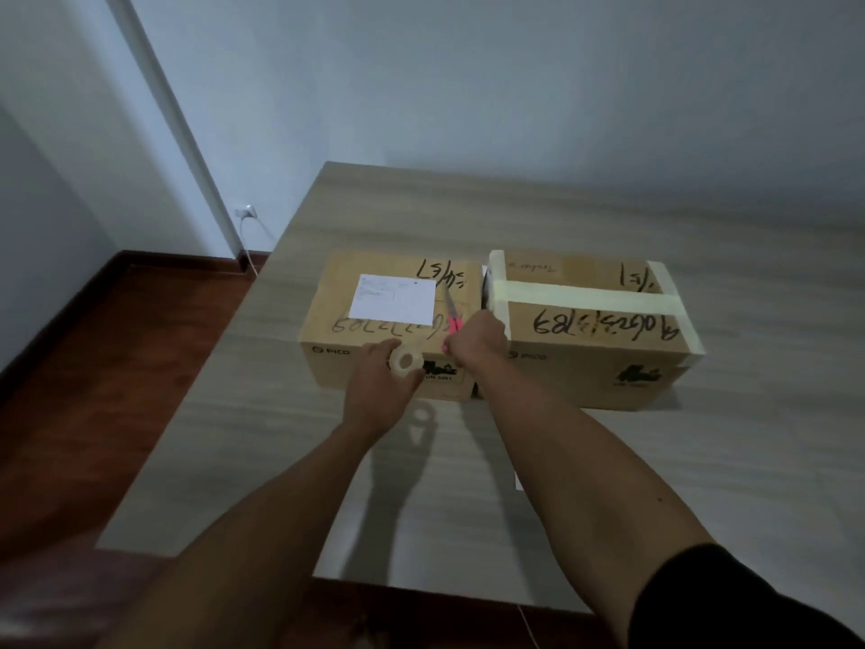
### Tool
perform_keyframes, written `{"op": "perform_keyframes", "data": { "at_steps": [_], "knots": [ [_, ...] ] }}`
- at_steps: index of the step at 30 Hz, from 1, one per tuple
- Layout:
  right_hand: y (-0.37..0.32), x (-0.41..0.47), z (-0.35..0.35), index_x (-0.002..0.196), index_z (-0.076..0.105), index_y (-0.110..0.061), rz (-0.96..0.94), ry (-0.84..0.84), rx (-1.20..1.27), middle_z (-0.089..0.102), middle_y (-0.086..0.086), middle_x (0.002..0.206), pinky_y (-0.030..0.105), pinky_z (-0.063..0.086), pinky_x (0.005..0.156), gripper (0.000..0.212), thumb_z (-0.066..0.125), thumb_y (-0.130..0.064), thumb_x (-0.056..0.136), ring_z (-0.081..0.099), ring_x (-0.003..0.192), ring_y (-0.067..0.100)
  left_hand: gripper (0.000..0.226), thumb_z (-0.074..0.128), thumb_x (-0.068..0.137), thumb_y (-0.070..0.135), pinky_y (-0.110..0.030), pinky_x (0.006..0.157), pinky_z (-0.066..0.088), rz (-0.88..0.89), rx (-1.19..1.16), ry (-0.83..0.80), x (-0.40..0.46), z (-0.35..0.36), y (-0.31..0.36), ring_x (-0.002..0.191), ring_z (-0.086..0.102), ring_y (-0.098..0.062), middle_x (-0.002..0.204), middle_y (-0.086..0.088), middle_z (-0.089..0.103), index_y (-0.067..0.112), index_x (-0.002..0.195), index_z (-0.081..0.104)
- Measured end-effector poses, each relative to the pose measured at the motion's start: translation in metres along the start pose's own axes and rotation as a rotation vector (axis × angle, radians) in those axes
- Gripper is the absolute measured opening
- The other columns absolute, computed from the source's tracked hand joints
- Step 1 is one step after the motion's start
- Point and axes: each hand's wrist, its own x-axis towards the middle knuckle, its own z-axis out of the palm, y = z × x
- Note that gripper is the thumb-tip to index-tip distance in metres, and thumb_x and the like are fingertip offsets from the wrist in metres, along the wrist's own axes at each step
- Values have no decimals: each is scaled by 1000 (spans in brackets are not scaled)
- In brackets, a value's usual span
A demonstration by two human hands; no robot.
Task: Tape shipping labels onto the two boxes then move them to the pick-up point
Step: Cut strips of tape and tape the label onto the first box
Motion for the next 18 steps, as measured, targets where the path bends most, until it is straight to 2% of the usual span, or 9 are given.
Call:
{"op": "perform_keyframes", "data": {
  "at_steps": [3, 6, 9, 13, 16, 18],
  "knots": [
    [10, -7, -2, 91, 65, -7, -15, -36, 96, 67, 9, 87, 34, 58, 59, 25, 85, -18, 81, 71, 79, 28, 54, 85, 80, 32, -35, 90, 50, -36, -3, 28, -7, 7, 7, 103, 57, -18, 118, -4, 61, 14, 126, 64],
    [29, -23, -4, 87, 66, -3, -8, -69, 226, 70, 12, 81, 32, 57, 48, 24, 84, -19, 83, 72, 66, 28, 52, 85, 78, 33, -42, 91, 53, -51, -6, 64, -20, 16, 17, 106, 58, -21, 116, -4, 63, 16, 123, 65],
    [53, -41, -12, 88, 66, 0, -49, -104, 320, 69, 14, 76, 24, 46, 36, 24, 81, -18, 85, 68, 52, 24, 43, 83, 76, 35, -44, 84, 56, -68, 3, 95, -35, 30, 23, 100, 62, -22, 107, -1, 67, 20, 113, 68],
    [104, -63, -24, 86, 72, 6, -131, -207, 365, 69, 17, 71, 25, 46, 38, 22, 77, -15, 87, 61, 43, 23, 47, 82, 79, 30, -38, 86, 51, -123, 60, 97, -62, 54, 27, 104, 60, -27, 112, -7, 65, 14, 119, 66],
    [153, -76, -29, 80, 74, -4, -139, -230, 359, 67, 12, 64, 36, 54, 47, 18, 77, -21, 83, 61, 46, 24, 53, 82, 82, 24, -40, 96, 48, -159, 81, 57, -84, 72, 38, 116, 56, -29, 127, -11, 58, 12, 129, 61],
    [187, -82, -35, 72, 67, -11, -141, -187, 283, 65, 7, 64, 31, 51, 47, 20, 77, -24, 82, 61, 49, 21, 57, 81, 83, 21, -41, 102, 46, -158, 87, 4, -96, 87, 43, 121, 54, -29, 134, -11, 53, 13, 135, 58]
  ]
}}
